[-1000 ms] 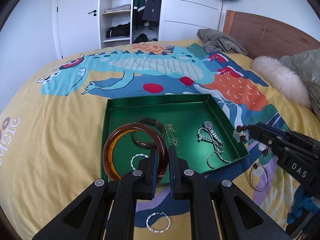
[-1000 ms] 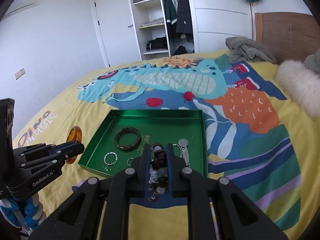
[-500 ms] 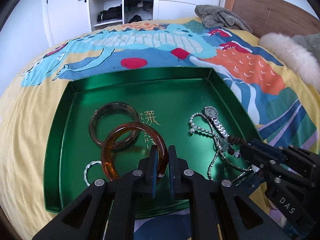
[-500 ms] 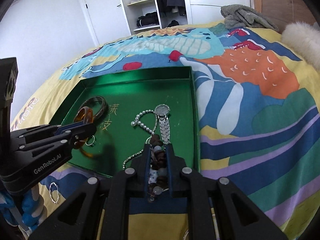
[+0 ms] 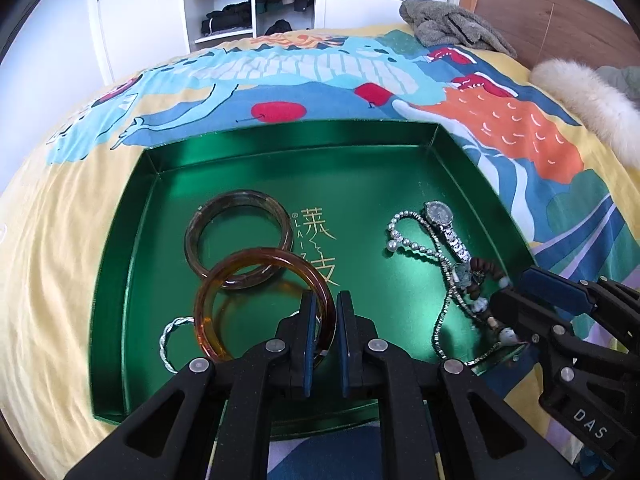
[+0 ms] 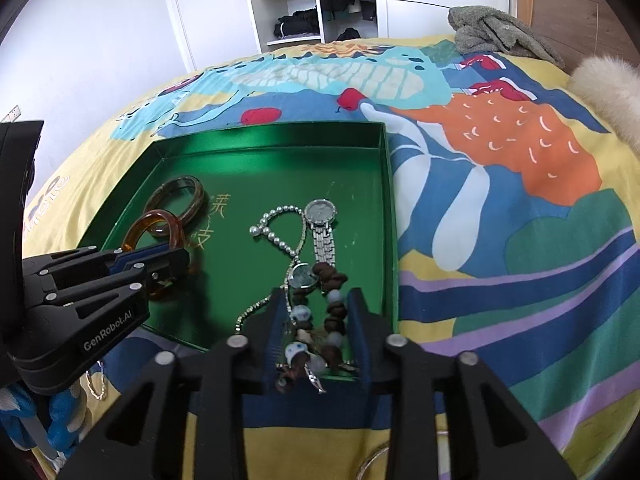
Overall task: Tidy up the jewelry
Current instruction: 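Carry the amber bangle into the green tray with the left tool while the right tool drops the bracelet there, then withdraw both open tools from the tray and hold them above the bed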
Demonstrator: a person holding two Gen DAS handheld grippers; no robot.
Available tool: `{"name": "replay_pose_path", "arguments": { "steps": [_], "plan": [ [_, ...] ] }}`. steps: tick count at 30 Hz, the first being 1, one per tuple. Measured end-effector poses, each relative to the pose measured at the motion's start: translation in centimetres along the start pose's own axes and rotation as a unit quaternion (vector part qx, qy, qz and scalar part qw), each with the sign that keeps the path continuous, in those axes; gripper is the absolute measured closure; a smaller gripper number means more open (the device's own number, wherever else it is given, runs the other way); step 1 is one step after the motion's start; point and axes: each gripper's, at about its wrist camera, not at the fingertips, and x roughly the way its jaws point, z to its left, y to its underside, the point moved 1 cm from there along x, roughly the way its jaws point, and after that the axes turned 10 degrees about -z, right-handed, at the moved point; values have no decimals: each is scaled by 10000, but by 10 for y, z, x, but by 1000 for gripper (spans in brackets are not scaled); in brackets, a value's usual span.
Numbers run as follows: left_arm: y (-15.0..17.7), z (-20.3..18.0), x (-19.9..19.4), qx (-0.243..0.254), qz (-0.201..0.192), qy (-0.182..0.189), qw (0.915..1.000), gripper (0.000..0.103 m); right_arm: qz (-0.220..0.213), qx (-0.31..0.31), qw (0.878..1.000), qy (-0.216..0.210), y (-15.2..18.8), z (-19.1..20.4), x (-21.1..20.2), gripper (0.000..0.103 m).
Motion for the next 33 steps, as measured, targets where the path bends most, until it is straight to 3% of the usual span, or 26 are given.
{"name": "replay_pose_path", "arguments": {
  "steps": [8, 13, 18, 24, 28, 33],
  "plan": [
    [-15, 4, -56, -9, -345, -36, 9994, 83, -282, -41, 9995, 118, -13, 10, -44, 61],
    [-24, 7, -123, -85, -786, -83, 9968, 68, -613, -109, 9978, 214, -25, 23, -98, 58],
    [-27, 13, -199, -110, -1266, -109, 9918, 66, -1021, -282, 9941, 241, -34, 46, -162, 54],
    [-21, 20, -285, -144, -1794, -183, 9835, 61, -1399, -537, 9884, 236, -33, 80, -232, 53],
    [-10, 27, -336, -174, -2099, -285, 9772, 49, -1690, -687, 9830, 196, -31, 100, -278, 52],
    [12, 34, -381, -237, -2312, -477, 9714, 46, -1973, -720, 9776, 148, -24, 112, -325, 51]
  ]
}}
